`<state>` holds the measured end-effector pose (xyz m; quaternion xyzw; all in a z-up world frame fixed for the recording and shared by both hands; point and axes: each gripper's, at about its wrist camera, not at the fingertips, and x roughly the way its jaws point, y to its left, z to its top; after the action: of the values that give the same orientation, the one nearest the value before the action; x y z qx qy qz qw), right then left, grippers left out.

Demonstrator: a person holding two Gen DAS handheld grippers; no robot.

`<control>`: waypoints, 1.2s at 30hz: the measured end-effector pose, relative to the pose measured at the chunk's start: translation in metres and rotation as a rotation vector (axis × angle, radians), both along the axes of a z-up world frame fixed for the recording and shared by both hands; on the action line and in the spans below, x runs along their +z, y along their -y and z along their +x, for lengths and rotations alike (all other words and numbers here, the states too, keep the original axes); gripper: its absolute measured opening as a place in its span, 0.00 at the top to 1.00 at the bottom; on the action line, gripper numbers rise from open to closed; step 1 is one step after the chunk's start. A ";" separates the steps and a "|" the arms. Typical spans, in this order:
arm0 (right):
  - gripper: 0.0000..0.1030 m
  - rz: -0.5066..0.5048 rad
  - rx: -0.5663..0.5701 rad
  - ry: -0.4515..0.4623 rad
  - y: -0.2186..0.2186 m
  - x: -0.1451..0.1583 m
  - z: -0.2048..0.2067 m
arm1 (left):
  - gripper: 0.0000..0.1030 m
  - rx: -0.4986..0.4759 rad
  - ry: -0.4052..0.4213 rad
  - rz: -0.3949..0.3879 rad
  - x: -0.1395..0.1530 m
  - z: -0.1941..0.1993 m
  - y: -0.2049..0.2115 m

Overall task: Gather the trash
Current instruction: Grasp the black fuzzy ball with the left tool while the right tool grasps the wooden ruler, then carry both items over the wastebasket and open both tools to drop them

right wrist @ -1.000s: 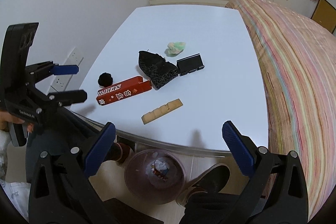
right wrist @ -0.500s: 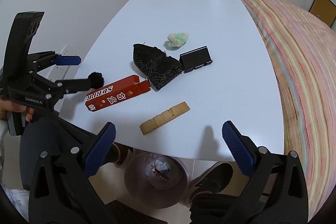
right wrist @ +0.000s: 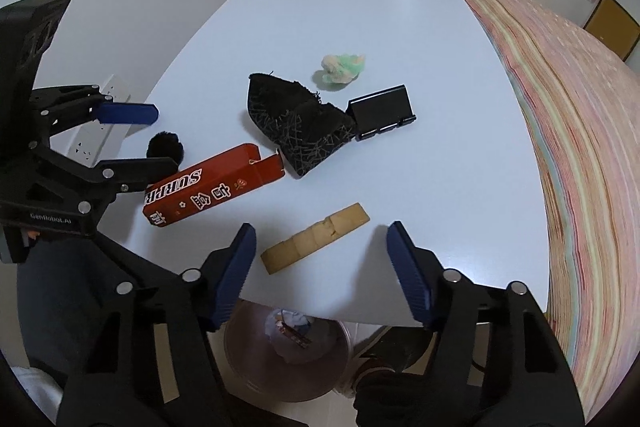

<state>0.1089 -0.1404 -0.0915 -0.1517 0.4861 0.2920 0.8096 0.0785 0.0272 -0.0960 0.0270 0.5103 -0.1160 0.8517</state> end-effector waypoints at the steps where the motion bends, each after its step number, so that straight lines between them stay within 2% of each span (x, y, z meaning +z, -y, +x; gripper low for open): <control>1: 0.50 -0.010 0.001 0.010 -0.001 0.000 0.000 | 0.49 0.001 0.004 0.009 0.000 0.000 0.001; 3: 0.54 -0.023 0.010 0.022 -0.002 0.000 0.000 | 0.60 0.003 0.006 0.014 0.001 0.000 0.000; 9: 0.68 -0.021 0.047 0.028 -0.001 0.002 -0.002 | 0.75 0.015 0.006 0.014 0.003 -0.005 0.000; 10: 0.73 -0.021 0.051 0.025 0.000 0.002 -0.001 | 0.76 0.019 0.005 0.013 0.003 -0.006 0.001; 14: 0.80 -0.020 0.059 0.023 0.000 0.004 0.003 | 0.78 0.034 0.006 0.005 0.003 -0.010 0.002; 16: 0.88 -0.022 0.064 0.022 0.001 0.004 0.003 | 0.78 0.041 0.005 -0.002 0.002 -0.010 0.002; 28: 0.89 -0.005 0.078 0.028 0.005 0.010 0.003 | 0.80 0.076 0.018 -0.036 0.010 -0.011 -0.004; 36: 0.89 0.057 0.087 0.044 0.015 0.036 -0.012 | 0.80 0.065 0.060 -0.063 0.037 -0.029 0.005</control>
<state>0.0970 -0.1550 -0.0557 -0.1559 0.4524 0.3373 0.8107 0.0495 0.0219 -0.0589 -0.0127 0.4812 -0.1034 0.8704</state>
